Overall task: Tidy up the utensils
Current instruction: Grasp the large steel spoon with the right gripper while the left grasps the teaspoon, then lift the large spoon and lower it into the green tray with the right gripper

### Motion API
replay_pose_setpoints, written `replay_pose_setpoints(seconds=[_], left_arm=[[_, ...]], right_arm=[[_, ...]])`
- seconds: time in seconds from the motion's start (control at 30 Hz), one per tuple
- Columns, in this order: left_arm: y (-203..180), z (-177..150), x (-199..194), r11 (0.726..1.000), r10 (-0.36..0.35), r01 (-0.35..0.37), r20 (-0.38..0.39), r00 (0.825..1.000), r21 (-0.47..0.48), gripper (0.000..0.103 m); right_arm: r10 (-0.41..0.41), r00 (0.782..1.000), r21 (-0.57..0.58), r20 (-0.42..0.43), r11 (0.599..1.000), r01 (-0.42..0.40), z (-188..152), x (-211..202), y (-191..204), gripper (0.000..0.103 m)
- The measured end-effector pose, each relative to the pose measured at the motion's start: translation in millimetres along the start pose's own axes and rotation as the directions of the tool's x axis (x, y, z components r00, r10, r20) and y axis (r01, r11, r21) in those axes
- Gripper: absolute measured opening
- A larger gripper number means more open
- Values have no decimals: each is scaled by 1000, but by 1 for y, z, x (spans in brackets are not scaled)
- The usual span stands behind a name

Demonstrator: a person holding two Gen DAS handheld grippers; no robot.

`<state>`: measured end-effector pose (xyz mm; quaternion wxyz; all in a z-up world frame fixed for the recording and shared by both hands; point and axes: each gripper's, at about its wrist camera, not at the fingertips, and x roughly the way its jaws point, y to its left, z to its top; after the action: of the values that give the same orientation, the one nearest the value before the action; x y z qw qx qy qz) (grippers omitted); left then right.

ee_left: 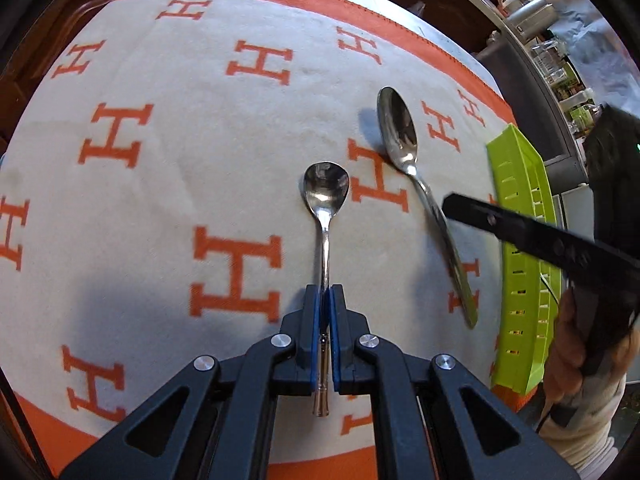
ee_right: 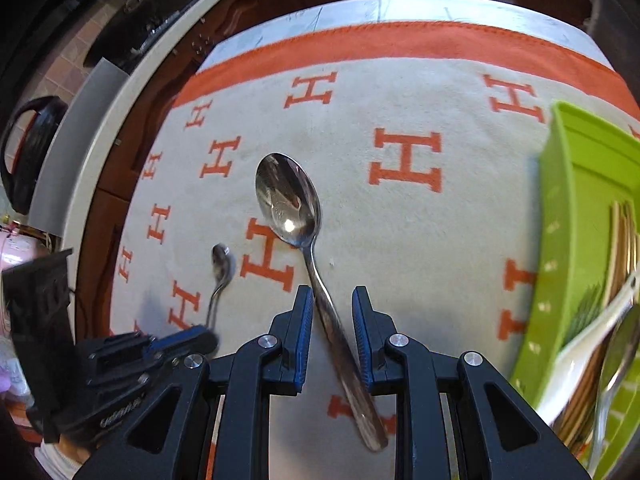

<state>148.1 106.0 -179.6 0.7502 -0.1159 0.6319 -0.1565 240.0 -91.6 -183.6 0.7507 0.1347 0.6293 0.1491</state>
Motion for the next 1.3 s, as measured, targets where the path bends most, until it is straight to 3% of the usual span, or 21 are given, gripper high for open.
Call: replay_pose_setpoints(seconds=[0.27,0.4,0.53,0.73,0.9,1.0,1.2,1.3], left_arm=[[3,-8,1,999,-15,15,-2,1000,29,3],[7,-6,-1,999,-28,28,-4,1000,33,3],[7,0,5,998,-55,55,-5,998,20,3],[6,0,4,998,-56,56,-9,998,27,3],[0,5,5,998,-24,25,-18,1000,52,3],[-12,9,8,995,27,-26,-14,1000,93,3],[-37,7,11,966,165,-166,19,986,198,4],[-48,5,13,945,219,-224,48,975,238,3]], right_arm=[[-19,995,-88,-102,996,10,36,28,12,21],[-122,984,-176,-133,980,98,37,34,33,8],[-217,968,-241,-124,953,183,29,38,56,6],[-177,981,-219,-84,963,156,21,38,71,6],[-71,997,-157,11,985,72,-8,6,63,6],[-12,997,-118,79,993,21,-27,-19,52,6],[101,966,-2,236,995,-104,-60,-87,11,6],[115,945,42,306,990,-134,-75,-122,-11,5]])
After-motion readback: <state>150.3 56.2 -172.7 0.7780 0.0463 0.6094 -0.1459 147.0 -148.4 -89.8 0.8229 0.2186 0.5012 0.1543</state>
